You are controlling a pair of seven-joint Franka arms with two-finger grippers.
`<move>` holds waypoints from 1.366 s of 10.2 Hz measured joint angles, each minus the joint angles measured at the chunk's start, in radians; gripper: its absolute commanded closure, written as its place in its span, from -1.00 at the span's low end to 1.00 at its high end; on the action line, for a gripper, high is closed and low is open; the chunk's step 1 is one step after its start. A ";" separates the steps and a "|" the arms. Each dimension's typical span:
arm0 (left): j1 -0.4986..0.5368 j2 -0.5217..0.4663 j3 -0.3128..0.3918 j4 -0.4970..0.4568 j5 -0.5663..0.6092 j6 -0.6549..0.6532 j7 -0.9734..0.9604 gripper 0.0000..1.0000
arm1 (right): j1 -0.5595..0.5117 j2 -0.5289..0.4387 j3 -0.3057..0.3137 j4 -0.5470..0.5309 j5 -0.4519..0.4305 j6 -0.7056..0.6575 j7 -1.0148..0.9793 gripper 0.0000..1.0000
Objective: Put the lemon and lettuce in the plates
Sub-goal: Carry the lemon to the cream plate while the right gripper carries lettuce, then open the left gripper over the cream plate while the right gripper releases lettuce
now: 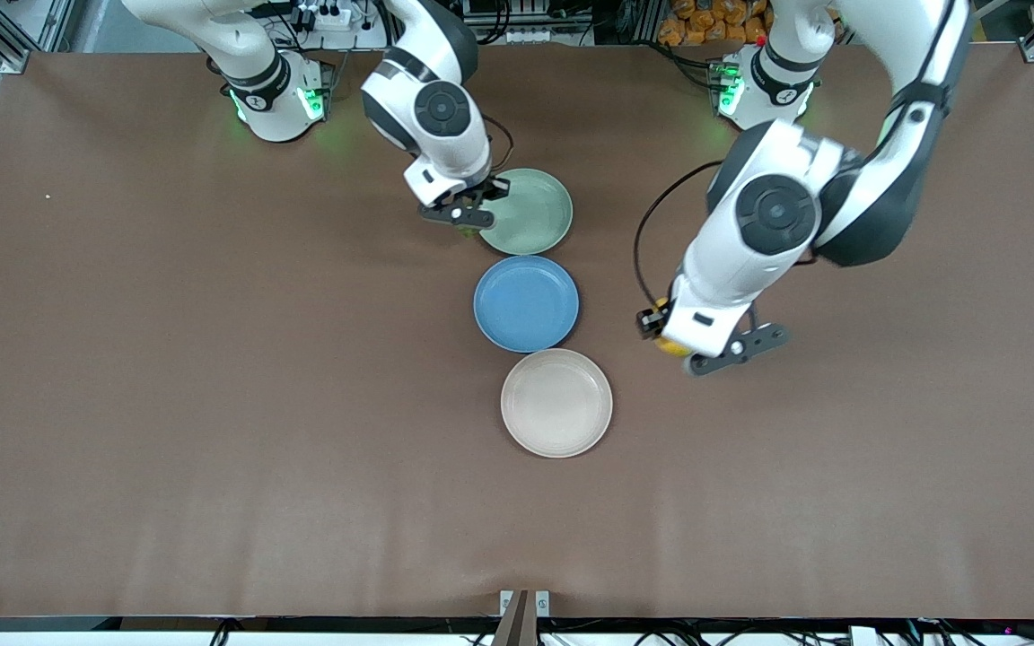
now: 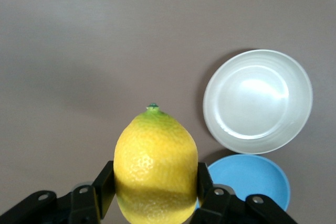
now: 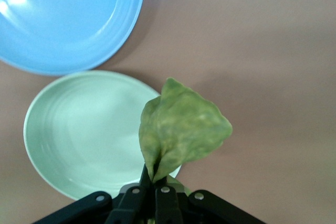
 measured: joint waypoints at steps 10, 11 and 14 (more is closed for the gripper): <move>-0.118 0.320 0.004 0.102 0.000 0.384 -0.017 1.00 | 0.079 0.138 0.010 0.047 -0.076 0.108 0.041 -1.00; -0.120 0.335 0.004 0.104 0.000 0.394 -0.033 1.00 | 0.080 0.138 0.015 0.048 -0.080 0.108 0.042 -1.00; -0.127 0.350 0.004 0.112 0.000 0.405 -0.052 -1.00 | 0.079 0.138 0.025 0.061 -0.085 0.088 0.057 -1.00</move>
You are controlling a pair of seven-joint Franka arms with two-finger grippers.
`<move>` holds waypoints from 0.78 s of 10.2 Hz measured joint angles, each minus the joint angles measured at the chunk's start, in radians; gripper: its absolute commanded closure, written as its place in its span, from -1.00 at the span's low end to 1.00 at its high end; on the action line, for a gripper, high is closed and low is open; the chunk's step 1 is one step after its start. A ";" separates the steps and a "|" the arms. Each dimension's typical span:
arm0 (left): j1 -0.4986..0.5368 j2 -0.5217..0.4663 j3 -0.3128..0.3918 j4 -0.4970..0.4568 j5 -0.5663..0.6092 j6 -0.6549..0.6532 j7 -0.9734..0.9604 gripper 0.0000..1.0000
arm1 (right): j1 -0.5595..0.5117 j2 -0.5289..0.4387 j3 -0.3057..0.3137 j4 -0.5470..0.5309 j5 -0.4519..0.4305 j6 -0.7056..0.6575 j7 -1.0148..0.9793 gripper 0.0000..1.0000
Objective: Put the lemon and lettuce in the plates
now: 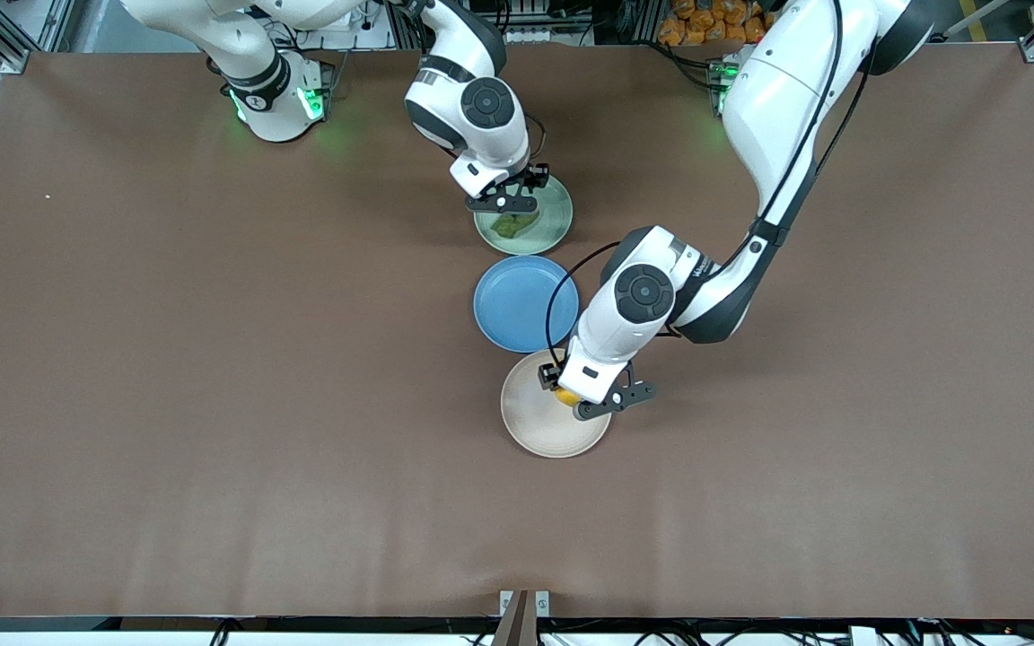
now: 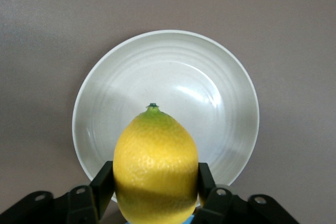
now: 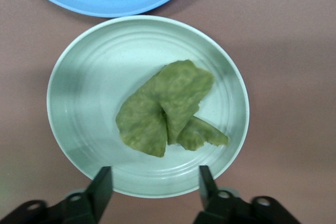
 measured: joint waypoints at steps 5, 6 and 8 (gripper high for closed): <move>0.058 -0.138 0.007 0.065 0.000 -0.020 0.049 -1.00 | -0.101 -0.063 0.069 0.064 -0.003 -0.206 0.001 -1.00; 0.087 -0.213 0.009 0.068 0.003 -0.092 0.111 -1.00 | -0.122 -0.093 0.073 0.065 -0.003 -0.249 0.001 -1.00; 0.134 -0.371 0.025 0.070 0.047 -0.243 0.231 -1.00 | -0.180 -0.149 0.073 0.065 -0.010 -0.340 -0.016 -1.00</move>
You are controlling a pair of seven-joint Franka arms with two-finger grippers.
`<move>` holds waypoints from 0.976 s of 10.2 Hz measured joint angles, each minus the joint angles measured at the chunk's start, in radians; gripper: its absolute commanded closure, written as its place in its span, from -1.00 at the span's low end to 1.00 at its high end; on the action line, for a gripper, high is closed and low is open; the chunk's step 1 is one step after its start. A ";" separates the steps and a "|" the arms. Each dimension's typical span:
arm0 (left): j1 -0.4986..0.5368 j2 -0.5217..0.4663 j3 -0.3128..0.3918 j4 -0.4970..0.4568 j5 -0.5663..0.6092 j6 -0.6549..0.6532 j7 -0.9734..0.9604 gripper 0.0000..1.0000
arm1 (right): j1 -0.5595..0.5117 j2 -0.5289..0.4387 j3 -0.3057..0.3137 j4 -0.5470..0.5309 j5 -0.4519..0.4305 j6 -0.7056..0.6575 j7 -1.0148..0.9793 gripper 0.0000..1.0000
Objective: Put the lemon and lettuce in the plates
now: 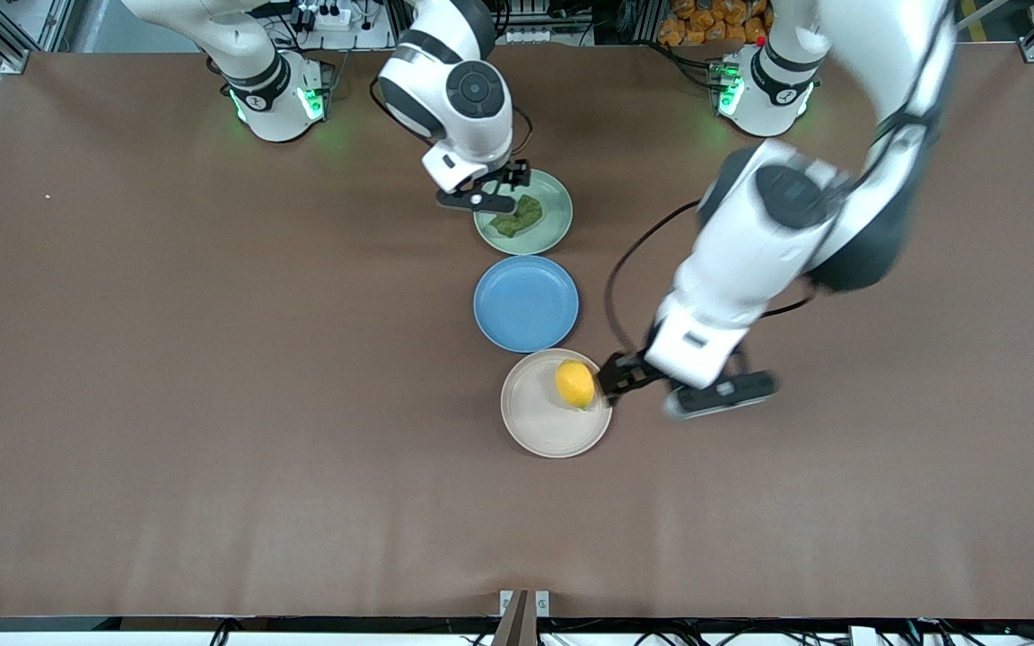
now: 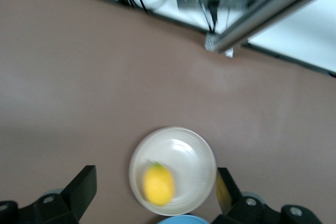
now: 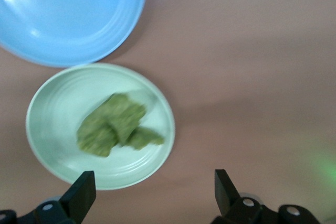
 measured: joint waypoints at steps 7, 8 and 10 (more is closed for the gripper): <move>0.246 -0.299 0.017 -0.016 0.035 -0.426 0.349 -1.00 | -0.210 -0.130 -0.285 0.054 -0.012 -0.275 -0.456 -1.00; 0.254 -0.308 0.016 -0.017 0.035 -0.467 0.349 -1.00 | -0.267 -0.130 -0.299 0.081 -0.011 -0.295 -0.524 -1.00; 0.267 -0.323 0.016 -0.020 0.035 -0.517 0.396 -1.00 | -0.349 -0.130 -0.315 0.142 -0.012 -0.315 -0.616 -1.00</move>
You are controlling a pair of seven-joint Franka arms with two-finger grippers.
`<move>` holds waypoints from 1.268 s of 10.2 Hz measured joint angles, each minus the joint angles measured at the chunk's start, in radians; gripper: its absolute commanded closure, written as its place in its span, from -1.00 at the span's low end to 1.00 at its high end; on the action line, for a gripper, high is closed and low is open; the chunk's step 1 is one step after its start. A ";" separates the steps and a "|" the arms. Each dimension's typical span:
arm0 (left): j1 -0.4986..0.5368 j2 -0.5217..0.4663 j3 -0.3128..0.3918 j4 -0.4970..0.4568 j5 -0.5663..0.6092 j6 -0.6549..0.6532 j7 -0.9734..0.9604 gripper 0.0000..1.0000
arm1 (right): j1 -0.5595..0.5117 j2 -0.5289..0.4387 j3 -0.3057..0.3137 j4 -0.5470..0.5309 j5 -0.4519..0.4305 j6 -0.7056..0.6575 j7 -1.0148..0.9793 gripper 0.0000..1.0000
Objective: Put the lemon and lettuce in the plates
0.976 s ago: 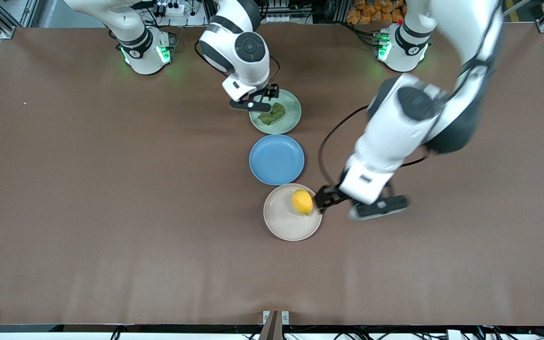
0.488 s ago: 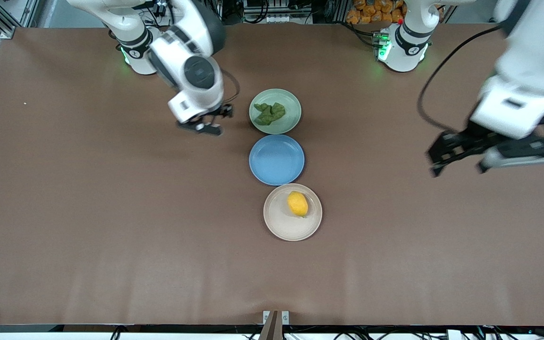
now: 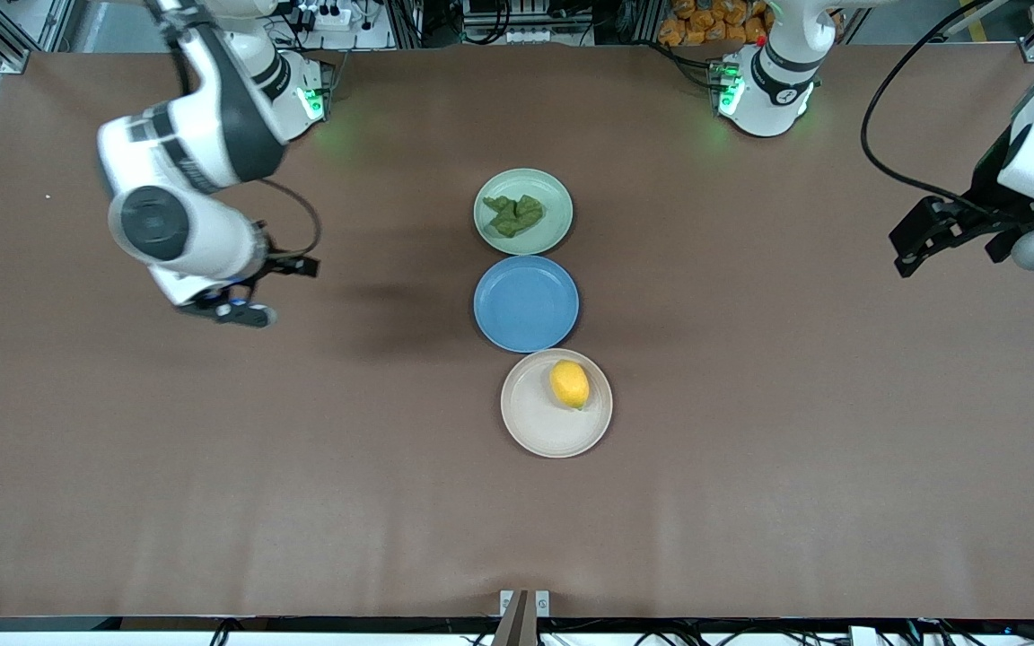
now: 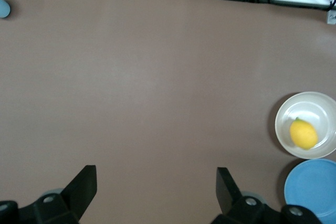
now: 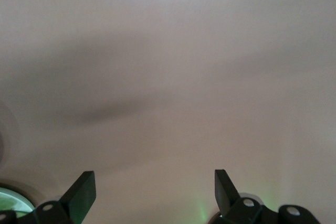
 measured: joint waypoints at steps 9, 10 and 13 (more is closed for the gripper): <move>0.072 -0.019 0.000 -0.022 -0.013 -0.014 0.144 -1.00 | 0.058 -0.006 -0.298 0.270 0.000 -0.089 -0.454 -1.00; 0.073 -0.020 0.000 -0.023 -0.014 -0.015 0.144 -1.00 | 0.104 -0.008 -0.362 0.304 -0.001 -0.113 -0.457 -1.00; 0.073 -0.022 -0.005 -0.025 -0.016 -0.015 0.144 -1.00 | 0.122 -0.013 -0.418 0.388 -0.021 -0.158 -0.466 -1.00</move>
